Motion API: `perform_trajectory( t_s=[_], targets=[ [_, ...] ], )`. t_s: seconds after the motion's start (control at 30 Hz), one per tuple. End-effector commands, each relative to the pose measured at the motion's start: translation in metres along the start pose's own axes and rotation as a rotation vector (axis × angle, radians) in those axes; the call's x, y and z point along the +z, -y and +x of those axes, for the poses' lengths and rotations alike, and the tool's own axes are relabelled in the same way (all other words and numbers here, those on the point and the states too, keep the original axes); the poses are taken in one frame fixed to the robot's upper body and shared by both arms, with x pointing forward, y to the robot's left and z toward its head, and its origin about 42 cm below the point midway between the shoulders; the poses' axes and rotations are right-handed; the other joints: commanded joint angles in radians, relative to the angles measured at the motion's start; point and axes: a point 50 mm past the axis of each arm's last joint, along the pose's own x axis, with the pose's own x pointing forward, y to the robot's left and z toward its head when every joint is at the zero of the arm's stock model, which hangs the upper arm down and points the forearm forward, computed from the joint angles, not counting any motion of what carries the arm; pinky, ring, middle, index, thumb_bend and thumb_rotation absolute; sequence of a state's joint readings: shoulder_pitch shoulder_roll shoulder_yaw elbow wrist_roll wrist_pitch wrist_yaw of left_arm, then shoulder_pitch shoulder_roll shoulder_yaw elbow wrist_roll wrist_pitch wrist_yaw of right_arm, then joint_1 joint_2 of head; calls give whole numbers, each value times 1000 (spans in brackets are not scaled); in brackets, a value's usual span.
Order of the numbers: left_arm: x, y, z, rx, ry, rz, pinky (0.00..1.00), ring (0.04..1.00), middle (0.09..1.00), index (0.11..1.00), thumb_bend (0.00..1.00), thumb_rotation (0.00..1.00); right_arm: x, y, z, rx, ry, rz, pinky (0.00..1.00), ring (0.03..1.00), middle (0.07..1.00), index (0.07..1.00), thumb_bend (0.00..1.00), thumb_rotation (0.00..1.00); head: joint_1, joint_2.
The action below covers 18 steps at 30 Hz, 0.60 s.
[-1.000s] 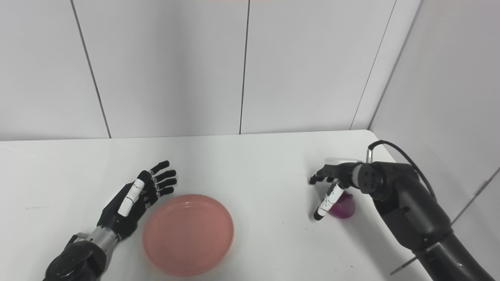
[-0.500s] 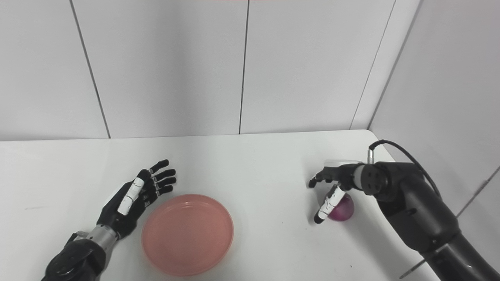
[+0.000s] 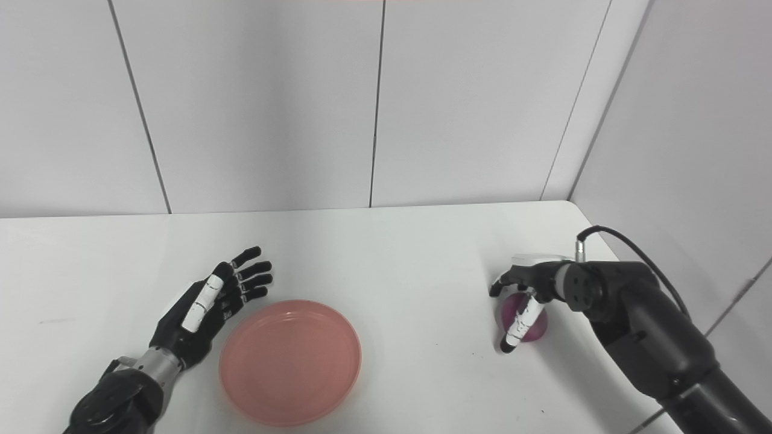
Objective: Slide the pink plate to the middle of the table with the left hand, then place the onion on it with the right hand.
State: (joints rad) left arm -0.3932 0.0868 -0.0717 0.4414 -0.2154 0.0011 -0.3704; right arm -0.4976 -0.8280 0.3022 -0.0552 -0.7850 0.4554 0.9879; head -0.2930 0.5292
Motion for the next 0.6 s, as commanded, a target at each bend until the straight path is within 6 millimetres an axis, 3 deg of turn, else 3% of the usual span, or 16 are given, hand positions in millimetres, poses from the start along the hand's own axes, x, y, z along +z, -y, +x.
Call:
perform_trajectory(
  t_s=[0.0, 0.57],
  targets=[
    [-45, -9, -26, 46, -180, -39, 860, 850, 851, 867, 808, 824, -18, 9, -10, -54, -54, -18, 754, 913, 951, 866, 1000, 299, 0, 1],
    [-46, -8, -25, 42, -181, -39, 853, 851, 851, 869, 812, 819, -17, -19, -10, -187, -15, 5, 670, 893, 947, 876, 1000, 105, 2, 0]
  ],
)
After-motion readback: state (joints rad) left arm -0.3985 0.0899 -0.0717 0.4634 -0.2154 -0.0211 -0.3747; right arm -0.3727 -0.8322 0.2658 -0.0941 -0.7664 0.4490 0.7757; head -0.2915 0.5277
